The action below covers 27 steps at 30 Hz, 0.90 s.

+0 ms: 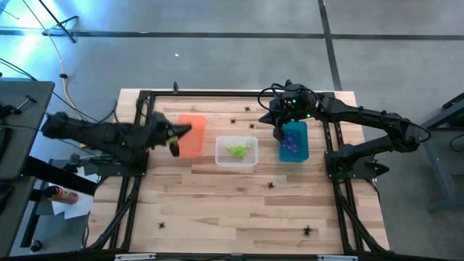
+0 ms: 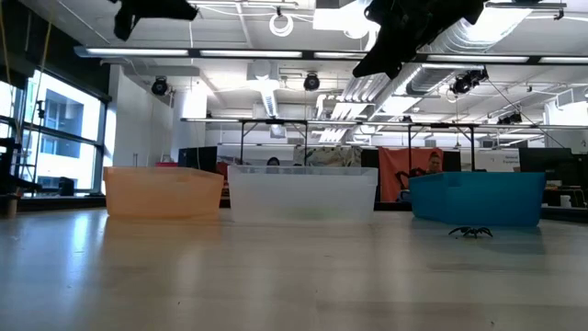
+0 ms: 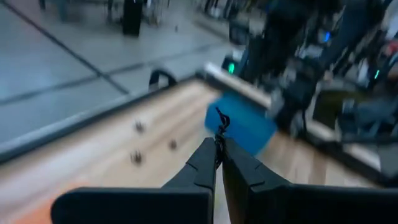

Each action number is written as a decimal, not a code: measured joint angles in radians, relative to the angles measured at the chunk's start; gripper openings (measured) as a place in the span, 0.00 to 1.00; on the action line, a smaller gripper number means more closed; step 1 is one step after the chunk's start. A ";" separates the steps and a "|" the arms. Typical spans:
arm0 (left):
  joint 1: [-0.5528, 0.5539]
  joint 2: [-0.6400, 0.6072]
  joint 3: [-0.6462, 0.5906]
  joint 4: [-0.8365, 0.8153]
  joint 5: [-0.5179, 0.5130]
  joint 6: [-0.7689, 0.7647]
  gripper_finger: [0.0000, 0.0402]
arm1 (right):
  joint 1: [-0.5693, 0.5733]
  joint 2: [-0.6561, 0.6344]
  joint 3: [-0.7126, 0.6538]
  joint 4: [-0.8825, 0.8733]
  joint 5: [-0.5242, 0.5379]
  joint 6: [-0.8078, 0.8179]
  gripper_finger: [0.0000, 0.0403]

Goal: Sort Halloween decoration
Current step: Put the black spider toy into the orange bin

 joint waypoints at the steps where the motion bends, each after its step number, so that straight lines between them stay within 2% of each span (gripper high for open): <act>1: 0.034 -0.012 0.000 0.032 0.025 0.031 0.00 | 0.000 0.000 0.000 0.001 0.000 0.000 0.00; 6: 0.166 -0.029 0.001 0.102 0.123 0.115 0.00 | 0.000 0.000 0.000 0.008 0.000 0.002 0.00; 12: 0.245 -0.018 0.000 0.095 0.222 0.121 0.00 | 0.000 0.000 0.000 0.014 0.001 0.009 0.00; 14: 0.257 -0.019 0.001 0.096 0.220 0.121 0.00 | 0.000 0.000 0.000 0.014 0.002 0.009 0.00; 17: 0.287 -0.013 0.001 0.047 0.126 0.076 0.00 | 0.000 0.000 0.000 0.015 0.002 0.009 0.00; 19: 0.331 0.009 0.010 -0.019 0.111 0.039 0.00 | 0.000 0.000 0.000 0.014 0.002 0.008 0.00; 23: 0.477 0.102 0.080 -0.264 0.269 0.016 0.00 | 0.000 0.000 0.000 0.015 0.018 0.008 0.00; 27: 0.604 0.224 0.093 -0.367 0.406 0.056 0.00 | -0.001 0.005 0.000 0.026 0.061 0.007 0.00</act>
